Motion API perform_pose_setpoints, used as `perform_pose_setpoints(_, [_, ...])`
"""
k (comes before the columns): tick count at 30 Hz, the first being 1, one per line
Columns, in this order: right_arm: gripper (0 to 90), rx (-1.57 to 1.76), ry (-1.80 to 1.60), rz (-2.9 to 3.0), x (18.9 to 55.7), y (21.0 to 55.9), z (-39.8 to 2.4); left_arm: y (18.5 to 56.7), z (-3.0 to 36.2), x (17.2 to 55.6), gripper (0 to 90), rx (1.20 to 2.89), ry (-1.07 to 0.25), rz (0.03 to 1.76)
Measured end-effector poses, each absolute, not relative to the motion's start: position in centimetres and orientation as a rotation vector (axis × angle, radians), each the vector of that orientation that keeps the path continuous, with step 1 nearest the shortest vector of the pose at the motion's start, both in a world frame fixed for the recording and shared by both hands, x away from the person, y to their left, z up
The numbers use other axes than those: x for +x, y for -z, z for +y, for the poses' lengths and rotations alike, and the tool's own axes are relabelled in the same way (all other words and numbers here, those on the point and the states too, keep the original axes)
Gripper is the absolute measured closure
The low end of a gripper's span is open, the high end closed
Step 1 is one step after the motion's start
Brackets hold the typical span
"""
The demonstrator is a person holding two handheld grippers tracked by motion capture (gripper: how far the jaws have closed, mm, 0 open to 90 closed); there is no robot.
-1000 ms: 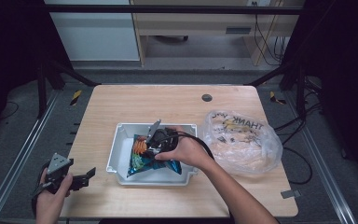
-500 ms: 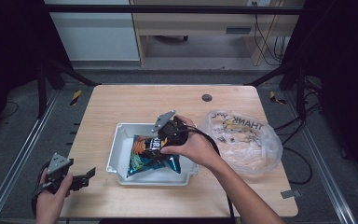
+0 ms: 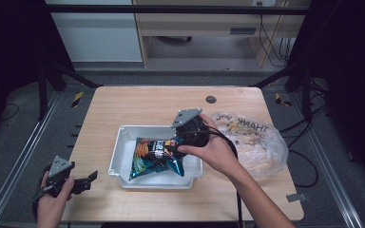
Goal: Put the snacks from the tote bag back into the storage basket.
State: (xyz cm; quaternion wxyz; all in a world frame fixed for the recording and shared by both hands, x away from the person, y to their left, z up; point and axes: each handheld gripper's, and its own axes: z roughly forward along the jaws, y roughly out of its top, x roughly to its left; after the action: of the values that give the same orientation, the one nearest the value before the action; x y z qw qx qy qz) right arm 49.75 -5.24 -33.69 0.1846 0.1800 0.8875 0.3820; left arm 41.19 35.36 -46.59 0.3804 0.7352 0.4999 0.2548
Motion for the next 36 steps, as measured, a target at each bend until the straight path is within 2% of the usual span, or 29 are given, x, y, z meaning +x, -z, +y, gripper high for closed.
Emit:
perform_pose_setpoints(26, [5.2,0.669,-1.140,2.347,47.2,32.0,-11.6,46.6,35.6,41.0,3.5,1.872,-0.654,1.294])
perform_pose_setpoints(36, [5.1,0.740,-1.102,2.300,46.4,33.0,-14.6,46.6,35.6,41.0,3.5,1.874,-0.654,1.294])
